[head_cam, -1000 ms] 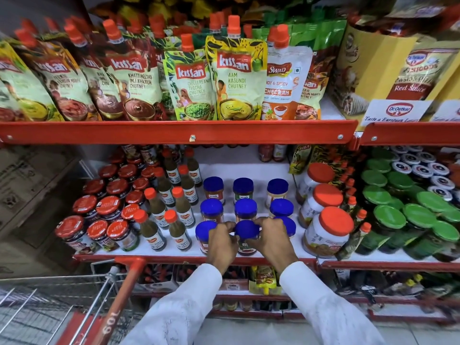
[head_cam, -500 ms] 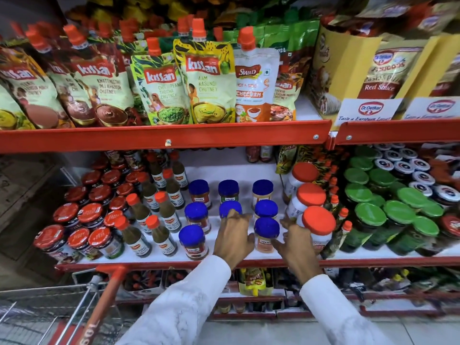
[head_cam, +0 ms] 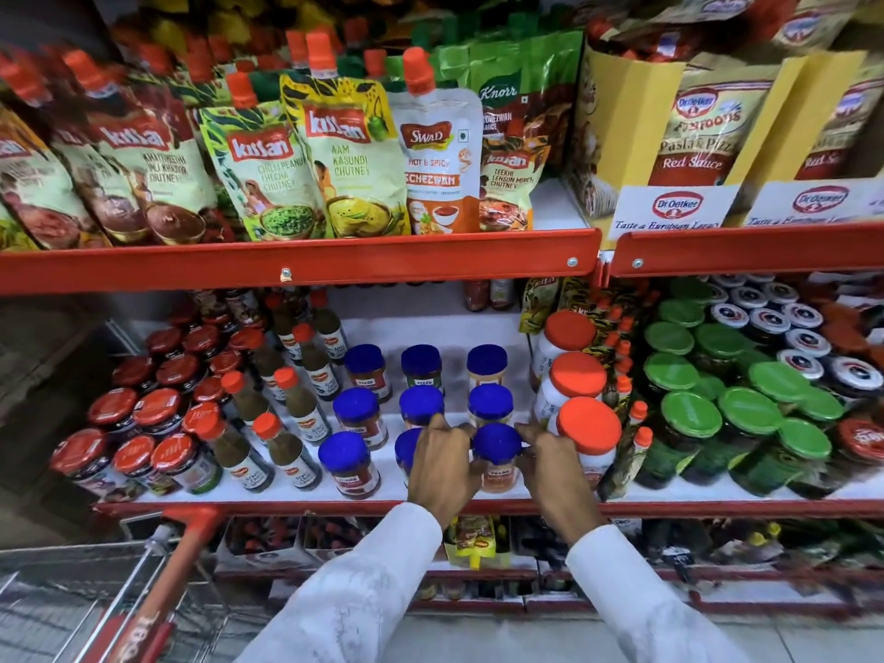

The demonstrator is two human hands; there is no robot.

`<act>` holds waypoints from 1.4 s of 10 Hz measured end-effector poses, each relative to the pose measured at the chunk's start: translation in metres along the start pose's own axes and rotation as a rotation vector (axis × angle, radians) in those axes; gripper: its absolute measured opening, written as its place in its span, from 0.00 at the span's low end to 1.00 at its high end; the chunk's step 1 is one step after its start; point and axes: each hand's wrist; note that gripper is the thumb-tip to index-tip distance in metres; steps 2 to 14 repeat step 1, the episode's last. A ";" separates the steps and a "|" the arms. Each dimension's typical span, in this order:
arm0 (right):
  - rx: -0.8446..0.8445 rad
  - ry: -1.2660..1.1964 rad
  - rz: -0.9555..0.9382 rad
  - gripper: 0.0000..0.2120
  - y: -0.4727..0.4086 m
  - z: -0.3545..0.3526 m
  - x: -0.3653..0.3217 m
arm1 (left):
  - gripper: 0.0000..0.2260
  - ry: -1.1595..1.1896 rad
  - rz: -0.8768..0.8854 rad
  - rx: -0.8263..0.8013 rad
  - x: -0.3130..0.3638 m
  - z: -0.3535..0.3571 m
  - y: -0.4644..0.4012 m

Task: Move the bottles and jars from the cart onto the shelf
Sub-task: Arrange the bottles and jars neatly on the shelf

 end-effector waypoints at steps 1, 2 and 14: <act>-0.025 -0.027 0.008 0.23 0.001 0.001 0.003 | 0.18 0.023 -0.022 -0.005 0.003 -0.001 0.001; -0.025 -0.027 0.008 0.23 0.001 0.001 0.003 | 0.18 0.023 -0.022 -0.005 0.003 -0.001 0.001; -0.025 -0.027 0.008 0.23 0.001 0.001 0.003 | 0.18 0.023 -0.022 -0.005 0.003 -0.001 0.001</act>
Point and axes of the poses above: each hand's wrist, its own y-axis away from the middle knuckle, its own z-axis out of the palm, x = y × z
